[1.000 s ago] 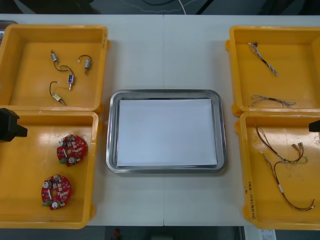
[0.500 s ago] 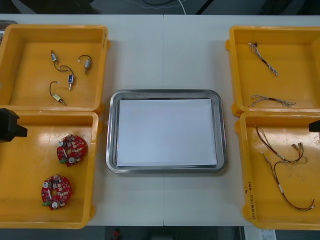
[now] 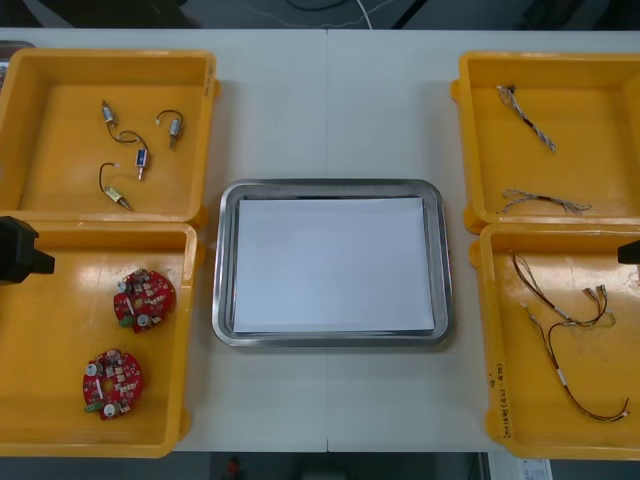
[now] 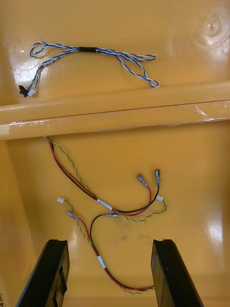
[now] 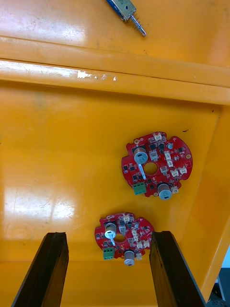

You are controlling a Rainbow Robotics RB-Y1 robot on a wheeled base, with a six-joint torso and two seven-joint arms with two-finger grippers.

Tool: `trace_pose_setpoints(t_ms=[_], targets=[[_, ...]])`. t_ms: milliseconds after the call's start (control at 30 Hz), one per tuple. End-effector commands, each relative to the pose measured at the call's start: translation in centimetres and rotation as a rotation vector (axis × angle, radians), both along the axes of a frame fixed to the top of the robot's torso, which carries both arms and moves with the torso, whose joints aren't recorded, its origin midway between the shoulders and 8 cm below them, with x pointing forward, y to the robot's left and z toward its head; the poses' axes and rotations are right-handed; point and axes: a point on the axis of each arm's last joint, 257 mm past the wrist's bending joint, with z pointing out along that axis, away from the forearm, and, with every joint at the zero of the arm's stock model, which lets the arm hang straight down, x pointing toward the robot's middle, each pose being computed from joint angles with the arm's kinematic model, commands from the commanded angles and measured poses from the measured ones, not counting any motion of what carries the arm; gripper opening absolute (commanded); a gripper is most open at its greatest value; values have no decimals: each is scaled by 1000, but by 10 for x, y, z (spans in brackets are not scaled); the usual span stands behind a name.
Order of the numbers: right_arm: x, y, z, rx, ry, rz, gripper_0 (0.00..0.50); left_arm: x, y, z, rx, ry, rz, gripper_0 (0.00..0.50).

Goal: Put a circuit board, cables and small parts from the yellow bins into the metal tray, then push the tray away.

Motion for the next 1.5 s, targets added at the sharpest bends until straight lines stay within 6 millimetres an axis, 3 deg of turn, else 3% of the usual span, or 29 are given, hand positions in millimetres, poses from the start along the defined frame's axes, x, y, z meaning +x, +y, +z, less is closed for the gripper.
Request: trace_pose_setpoints(t_ms=[33, 500, 533, 667, 767, 1233, 1400, 1500], targets=[[-5, -6, 2, -22, 12, -12, 500, -3, 12, 12, 85, -22, -78, 500], [-2, -8, 8, -24, -6, -17, 500, -3, 12, 12, 85, -22, -78, 500], [-2, -8, 8, -22, -6, -19, 500, -10, 7, -3, 63, 15, -81, 500], [-2, -10, 21, -20, -42, -11, 500, -10, 4, -6, 61, 19, -82, 500], [-5, -8, 20, -16, -39, -1, 500, -9, 5, -6, 61, 18, -75, 500], [-56, -11, -20, -109, 84, 76, 500, -29, 19, -29, 52, 84, 11, 500], [-79, -6, -47, -110, 169, 117, 500, -37, 20, -38, 12, 109, 97, 500], [-76, 0, -53, -106, 157, 137, 500, -39, 17, -42, -28, 116, 158, 500]])
